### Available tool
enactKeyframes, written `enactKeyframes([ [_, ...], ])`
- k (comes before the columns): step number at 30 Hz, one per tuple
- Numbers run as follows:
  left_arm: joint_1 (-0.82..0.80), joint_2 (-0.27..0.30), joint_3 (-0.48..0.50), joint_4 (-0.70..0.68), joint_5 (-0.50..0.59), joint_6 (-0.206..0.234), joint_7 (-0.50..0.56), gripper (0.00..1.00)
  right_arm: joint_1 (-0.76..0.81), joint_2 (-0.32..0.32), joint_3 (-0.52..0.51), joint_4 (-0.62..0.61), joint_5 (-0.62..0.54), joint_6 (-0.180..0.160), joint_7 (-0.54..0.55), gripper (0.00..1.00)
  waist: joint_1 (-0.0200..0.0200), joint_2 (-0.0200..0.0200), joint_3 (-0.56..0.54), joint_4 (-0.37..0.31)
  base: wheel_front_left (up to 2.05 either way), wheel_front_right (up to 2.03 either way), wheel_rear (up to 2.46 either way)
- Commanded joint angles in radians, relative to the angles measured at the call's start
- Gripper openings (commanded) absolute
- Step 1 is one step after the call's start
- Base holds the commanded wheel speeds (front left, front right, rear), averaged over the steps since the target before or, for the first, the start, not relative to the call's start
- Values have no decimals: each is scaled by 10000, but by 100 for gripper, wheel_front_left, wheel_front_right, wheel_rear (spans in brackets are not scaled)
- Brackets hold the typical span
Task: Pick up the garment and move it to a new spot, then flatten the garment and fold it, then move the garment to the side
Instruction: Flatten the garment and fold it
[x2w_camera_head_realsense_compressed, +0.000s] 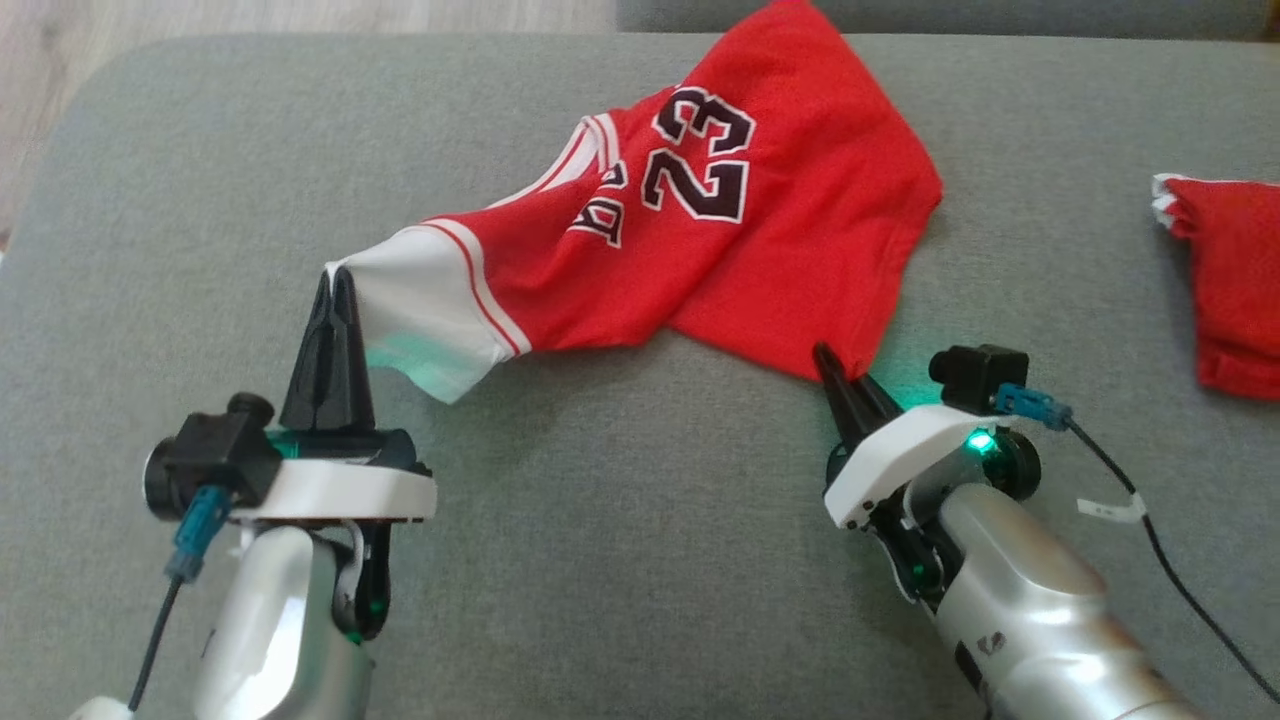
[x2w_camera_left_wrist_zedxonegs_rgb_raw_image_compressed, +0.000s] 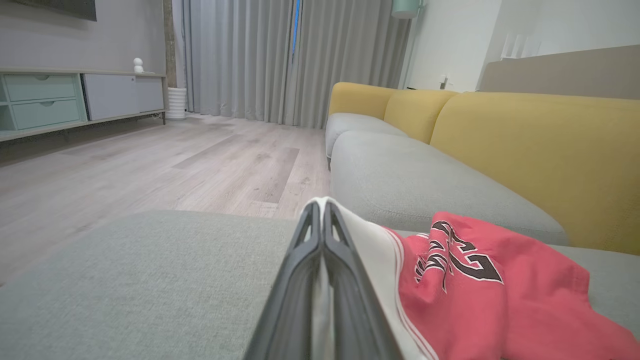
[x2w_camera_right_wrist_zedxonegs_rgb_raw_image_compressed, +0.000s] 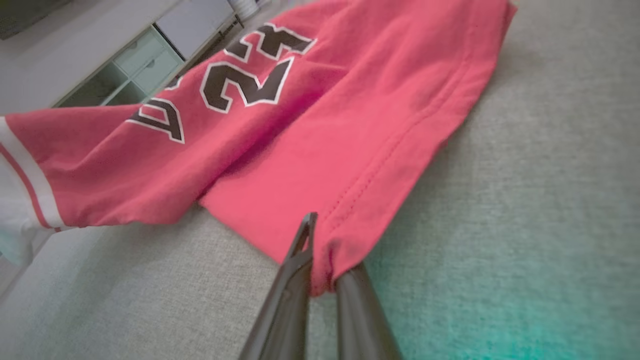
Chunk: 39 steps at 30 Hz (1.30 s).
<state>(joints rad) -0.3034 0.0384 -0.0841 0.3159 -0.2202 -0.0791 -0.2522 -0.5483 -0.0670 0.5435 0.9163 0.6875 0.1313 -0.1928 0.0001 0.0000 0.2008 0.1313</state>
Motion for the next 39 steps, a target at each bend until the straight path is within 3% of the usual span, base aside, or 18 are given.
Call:
enactKeyframes([
  [1,-198,119,427,-344,60,32,-95,0,-54,168,61,7,-42,-6,-186,0,-1,0,-126,-134,0,0,0],
  [5,-98,119,586,-470,37,-11,-95,0,-375,154,-557,185,-606,-6,-576,0,-1,0,-380,-392,0,0,0],
  [9,-12,118,788,-681,-23,-63,-95,0,-487,-254,-1391,-412,-1268,-6,-677,0,-1,0,-678,-642,0,0,0],
  [14,13,118,1083,-1111,-282,-174,-95,0,-197,-978,-2384,-2215,-2102,-6,-686,0,-1,0,-1037,-938,0,0,0],
  [19,-138,118,1253,-1584,-821,-283,-95,0,85,-1530,-2689,-3749,-2585,-6,-670,0,-1,0,-1357,-1125,0,0,0],
  [30,-1289,118,1657,-4139,-1830,-261,-95,0,238,-3346,-3147,-8373,-4200,-6,705,0,-1,0,-2144,-1619,0,0,0],
  [34,-1613,118,1703,-5329,-1827,-94,-95,0,468,-3648,-3448,-9942,-4510,-6,1235,0,-1,0,-2197,-1726,0,0,0],
  [39,-1756,122,1541,-6329,-1877,197,422,0,990,-3498,-3941,-11392,-4739,-6,2109,0,-1,0,-2038,-1782,0,0,0],
])
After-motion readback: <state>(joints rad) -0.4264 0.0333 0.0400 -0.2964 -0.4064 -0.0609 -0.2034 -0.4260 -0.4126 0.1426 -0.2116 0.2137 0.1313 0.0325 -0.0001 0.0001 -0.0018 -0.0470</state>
